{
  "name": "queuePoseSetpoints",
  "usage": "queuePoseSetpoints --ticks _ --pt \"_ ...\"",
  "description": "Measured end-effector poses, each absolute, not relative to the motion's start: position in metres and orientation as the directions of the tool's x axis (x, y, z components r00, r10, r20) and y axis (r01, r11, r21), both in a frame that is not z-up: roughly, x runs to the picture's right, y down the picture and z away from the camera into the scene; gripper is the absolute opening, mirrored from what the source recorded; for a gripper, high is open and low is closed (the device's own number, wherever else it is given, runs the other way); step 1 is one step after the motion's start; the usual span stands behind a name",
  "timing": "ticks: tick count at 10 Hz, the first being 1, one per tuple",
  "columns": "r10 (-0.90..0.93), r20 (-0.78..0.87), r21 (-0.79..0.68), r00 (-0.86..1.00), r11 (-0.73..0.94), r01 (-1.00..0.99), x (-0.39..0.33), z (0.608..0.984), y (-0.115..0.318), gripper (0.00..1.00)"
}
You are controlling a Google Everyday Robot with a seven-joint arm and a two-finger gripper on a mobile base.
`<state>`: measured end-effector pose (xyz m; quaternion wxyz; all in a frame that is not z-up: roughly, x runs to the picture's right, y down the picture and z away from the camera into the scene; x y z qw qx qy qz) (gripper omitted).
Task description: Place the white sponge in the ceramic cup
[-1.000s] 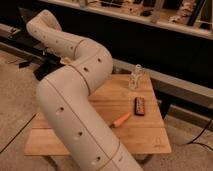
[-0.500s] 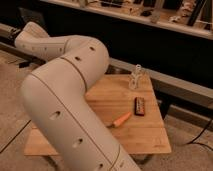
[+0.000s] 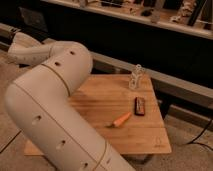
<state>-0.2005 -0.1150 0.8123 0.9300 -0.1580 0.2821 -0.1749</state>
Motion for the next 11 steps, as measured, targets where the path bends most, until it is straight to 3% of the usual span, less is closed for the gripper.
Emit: queuePoseSetpoints --ticks 11 --pt "-0.557 -0.531 -0.478 0.639 0.819 0.317 -0.203 0.859 -0.098 0.00"
